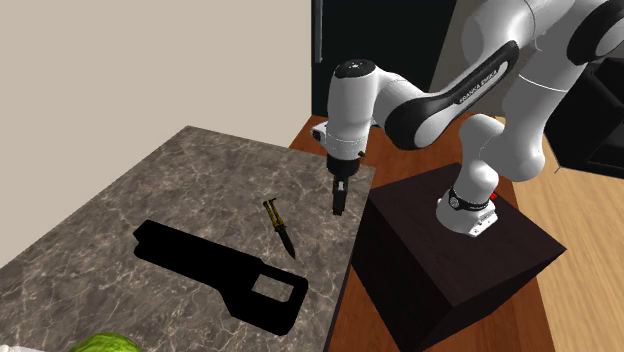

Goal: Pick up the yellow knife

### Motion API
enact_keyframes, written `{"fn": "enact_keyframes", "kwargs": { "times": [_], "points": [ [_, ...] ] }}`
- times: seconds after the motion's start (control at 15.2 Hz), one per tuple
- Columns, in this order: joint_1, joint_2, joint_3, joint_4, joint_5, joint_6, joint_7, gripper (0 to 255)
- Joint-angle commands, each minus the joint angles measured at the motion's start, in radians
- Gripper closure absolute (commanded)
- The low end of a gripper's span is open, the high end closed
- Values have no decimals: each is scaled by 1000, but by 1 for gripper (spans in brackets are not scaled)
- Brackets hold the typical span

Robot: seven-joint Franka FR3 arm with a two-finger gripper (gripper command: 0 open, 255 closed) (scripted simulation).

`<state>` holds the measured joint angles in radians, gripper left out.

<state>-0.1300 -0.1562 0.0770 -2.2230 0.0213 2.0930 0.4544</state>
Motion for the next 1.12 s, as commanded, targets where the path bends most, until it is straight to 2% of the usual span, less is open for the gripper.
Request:
{"fn": "enact_keyframes", "kwargs": {
  "times": [0.0, 0.46, 0.92, 1.06],
  "points": [
    [-10, 75, 0, 39, -8, 32, 63, 0],
    [-35, 334, -30, 223, -32, 94, 248, 0],
    [-56, 581, -82, 439, -24, 111, 401, 0],
    [-58, 606, -86, 453, -22, 121, 411, 0]
  ]
}}
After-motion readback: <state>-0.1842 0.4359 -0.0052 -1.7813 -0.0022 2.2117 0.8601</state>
